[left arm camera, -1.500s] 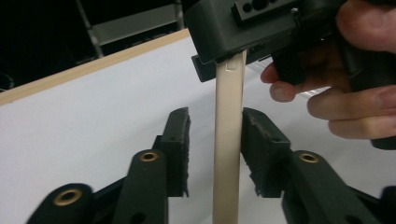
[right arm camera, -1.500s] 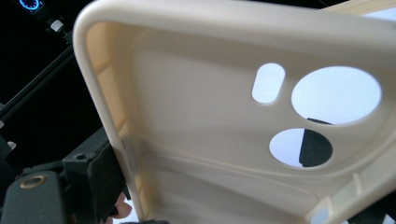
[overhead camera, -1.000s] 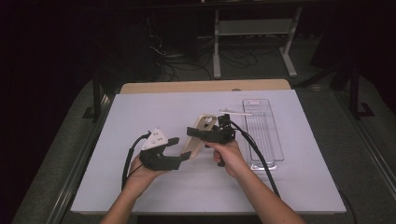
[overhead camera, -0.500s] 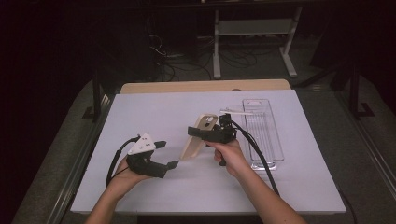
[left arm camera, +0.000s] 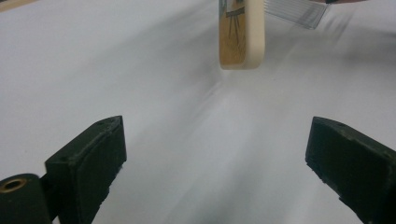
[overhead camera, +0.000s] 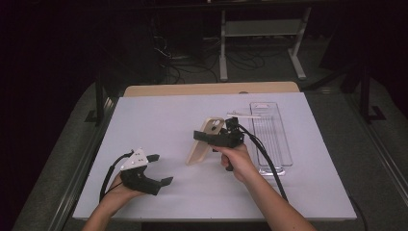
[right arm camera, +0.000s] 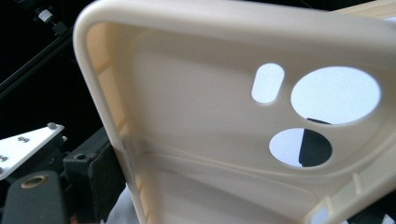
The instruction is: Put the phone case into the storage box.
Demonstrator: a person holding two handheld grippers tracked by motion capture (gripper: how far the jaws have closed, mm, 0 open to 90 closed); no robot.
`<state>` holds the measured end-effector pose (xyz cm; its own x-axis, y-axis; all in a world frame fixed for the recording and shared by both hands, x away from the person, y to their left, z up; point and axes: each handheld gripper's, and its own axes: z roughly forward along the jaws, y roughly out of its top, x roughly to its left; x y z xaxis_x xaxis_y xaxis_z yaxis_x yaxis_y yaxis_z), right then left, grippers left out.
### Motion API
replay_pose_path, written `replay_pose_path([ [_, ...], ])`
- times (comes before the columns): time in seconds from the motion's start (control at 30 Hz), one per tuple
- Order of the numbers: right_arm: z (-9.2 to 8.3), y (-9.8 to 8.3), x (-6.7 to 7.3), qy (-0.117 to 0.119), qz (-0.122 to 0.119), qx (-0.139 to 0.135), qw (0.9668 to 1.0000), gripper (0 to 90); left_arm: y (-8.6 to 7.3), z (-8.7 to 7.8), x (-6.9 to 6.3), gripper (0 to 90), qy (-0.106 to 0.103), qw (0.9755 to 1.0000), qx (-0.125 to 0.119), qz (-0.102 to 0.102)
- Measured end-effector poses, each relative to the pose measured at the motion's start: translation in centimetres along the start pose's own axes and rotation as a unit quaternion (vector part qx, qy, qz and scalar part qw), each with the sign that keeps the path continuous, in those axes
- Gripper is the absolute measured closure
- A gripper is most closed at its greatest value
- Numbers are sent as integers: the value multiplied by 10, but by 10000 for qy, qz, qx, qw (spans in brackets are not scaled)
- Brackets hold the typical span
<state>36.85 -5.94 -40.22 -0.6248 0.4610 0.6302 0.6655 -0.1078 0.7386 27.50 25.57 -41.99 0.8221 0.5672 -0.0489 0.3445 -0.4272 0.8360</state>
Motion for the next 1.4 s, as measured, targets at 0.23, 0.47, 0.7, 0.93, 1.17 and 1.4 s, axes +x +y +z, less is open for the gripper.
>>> replay_pose_path([
  [0.23,-1,1,1,-32,-87,35,10000,106,-3,6,3,0,-19,9999,19,-103],
  [0.47,-4,5,0,-56,-141,-24,9999,106,-5,7,3,0,33,10000,4,-82],
  [0.7,-14,14,-2,-141,-92,-65,9998,106,-6,8,4,0,98,9998,-35,-169],
  [0.93,-22,22,-4,-183,-119,-127,9997,107,-7,6,6,0,105,9999,11,-117],
  [1.17,-27,28,-7,-217,-73,-171,9996,107,-7,5,4,0,84,9999,-3,-131],
  [1.4,-34,41,-7,-281,-119,-248,9992,107,-7,5,4,0,89,9999,-26,-140],
])
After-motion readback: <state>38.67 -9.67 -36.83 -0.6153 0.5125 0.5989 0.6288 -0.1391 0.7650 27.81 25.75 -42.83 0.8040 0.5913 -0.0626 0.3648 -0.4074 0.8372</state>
